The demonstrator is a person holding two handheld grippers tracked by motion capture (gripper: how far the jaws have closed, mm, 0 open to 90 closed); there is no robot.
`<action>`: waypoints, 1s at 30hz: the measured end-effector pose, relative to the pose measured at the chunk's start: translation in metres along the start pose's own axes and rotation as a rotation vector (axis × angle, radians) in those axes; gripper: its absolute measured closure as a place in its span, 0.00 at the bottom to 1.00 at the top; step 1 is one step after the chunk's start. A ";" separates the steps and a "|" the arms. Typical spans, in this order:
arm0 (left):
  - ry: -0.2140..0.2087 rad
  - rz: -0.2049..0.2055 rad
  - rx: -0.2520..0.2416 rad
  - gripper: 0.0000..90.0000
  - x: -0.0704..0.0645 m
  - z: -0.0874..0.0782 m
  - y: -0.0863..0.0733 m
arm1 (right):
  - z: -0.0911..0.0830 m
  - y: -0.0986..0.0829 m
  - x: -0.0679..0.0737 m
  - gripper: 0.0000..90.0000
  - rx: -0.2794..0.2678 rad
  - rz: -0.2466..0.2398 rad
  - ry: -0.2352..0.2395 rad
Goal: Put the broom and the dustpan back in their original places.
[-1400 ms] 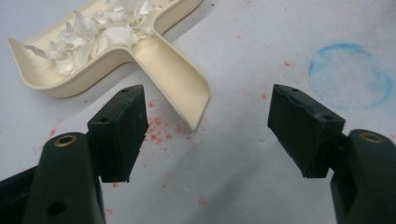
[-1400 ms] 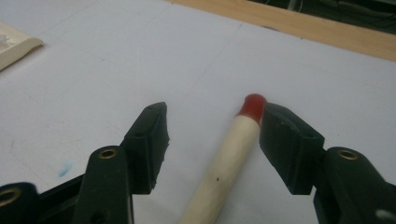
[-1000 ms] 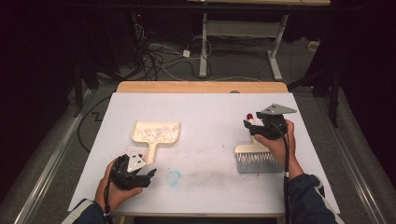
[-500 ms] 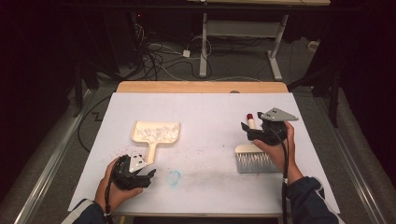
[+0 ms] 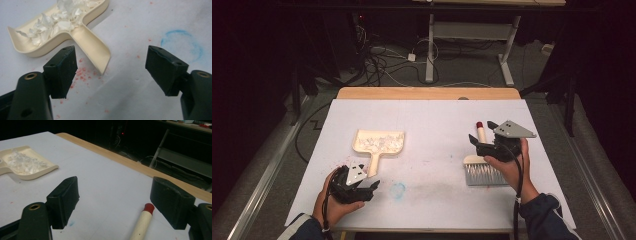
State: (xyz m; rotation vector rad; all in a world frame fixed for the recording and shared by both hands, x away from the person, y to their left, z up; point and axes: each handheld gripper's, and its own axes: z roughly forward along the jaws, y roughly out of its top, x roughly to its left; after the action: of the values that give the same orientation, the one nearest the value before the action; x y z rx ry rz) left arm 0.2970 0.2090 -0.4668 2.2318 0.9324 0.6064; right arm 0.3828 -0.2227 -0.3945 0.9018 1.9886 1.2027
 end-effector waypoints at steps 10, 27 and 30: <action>-0.018 0.042 -0.048 0.22 -0.003 -0.005 0.001 | -0.017 -0.004 0.004 0.24 -0.010 -0.033 0.021; -0.026 0.080 -0.047 0.22 -0.008 -0.003 0.001 | -0.035 -0.019 0.004 0.22 -0.036 -0.079 0.086; -0.026 0.083 -0.047 0.22 -0.008 -0.002 0.001 | -0.037 -0.023 0.004 0.22 -0.030 -0.080 0.083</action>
State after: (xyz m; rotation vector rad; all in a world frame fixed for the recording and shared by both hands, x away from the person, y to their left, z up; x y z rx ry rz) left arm 0.2906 0.2030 -0.4656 2.2404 0.8079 0.6283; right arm 0.3455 -0.2449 -0.4018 0.7618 2.0466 1.2397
